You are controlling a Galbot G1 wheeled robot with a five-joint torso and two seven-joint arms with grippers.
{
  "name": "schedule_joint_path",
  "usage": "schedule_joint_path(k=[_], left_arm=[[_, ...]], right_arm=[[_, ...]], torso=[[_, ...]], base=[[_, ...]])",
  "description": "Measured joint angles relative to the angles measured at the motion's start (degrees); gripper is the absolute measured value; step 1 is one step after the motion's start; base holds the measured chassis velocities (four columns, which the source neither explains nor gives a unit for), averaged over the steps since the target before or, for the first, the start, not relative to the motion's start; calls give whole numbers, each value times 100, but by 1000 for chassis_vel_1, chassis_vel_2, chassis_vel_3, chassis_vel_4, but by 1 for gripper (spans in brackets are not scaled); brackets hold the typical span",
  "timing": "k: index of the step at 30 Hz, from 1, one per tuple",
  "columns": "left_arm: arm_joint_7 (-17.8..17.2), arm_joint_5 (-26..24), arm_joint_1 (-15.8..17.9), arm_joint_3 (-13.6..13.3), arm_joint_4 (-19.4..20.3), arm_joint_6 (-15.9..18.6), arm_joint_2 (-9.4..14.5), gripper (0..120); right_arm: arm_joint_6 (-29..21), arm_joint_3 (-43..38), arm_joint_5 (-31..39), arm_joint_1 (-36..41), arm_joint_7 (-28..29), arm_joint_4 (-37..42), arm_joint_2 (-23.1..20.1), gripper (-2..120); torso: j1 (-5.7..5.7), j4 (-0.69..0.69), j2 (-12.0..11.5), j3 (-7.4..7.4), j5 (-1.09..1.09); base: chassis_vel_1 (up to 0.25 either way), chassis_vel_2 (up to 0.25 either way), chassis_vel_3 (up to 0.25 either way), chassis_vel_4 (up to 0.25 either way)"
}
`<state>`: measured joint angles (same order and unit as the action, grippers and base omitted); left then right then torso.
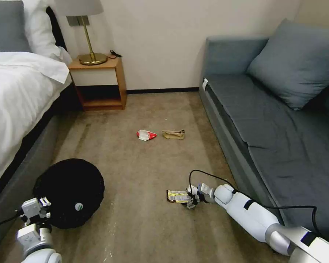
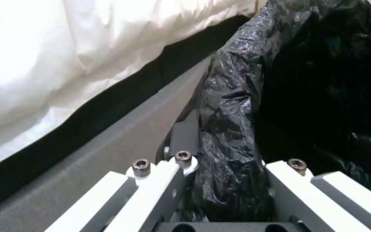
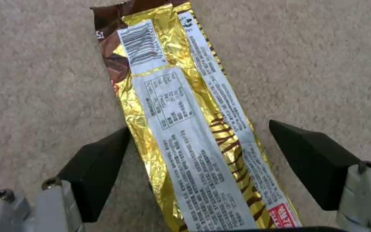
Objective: Pick up the trash bin, then pick up the garbage on the floor and place it into the trash bin.
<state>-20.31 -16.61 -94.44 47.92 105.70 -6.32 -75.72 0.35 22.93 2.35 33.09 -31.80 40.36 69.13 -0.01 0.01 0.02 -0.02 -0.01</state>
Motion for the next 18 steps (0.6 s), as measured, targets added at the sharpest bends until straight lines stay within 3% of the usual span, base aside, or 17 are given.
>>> schedule_joint_path(k=[9,14,18], left_arm=[[4,1,-40,2,21,-31,-1,6],[4,1,-65,7,21,-59,-10,6],[4,1,-54,9,18,-62,-11,6]], right_arm=[[101,-9,-123,-38,-108,-49,-17,85],[82,156,-180,-73,-117,304,-204,76],[13,382,-122,-132,-116,675,-429,60]], torso=[[0,3,-1,2,6],[2,4,-4,6,9],[2,-2,-4,6,0]], base=[[0,0,0,0],[0,0,0,0],[0,0,0,0]])
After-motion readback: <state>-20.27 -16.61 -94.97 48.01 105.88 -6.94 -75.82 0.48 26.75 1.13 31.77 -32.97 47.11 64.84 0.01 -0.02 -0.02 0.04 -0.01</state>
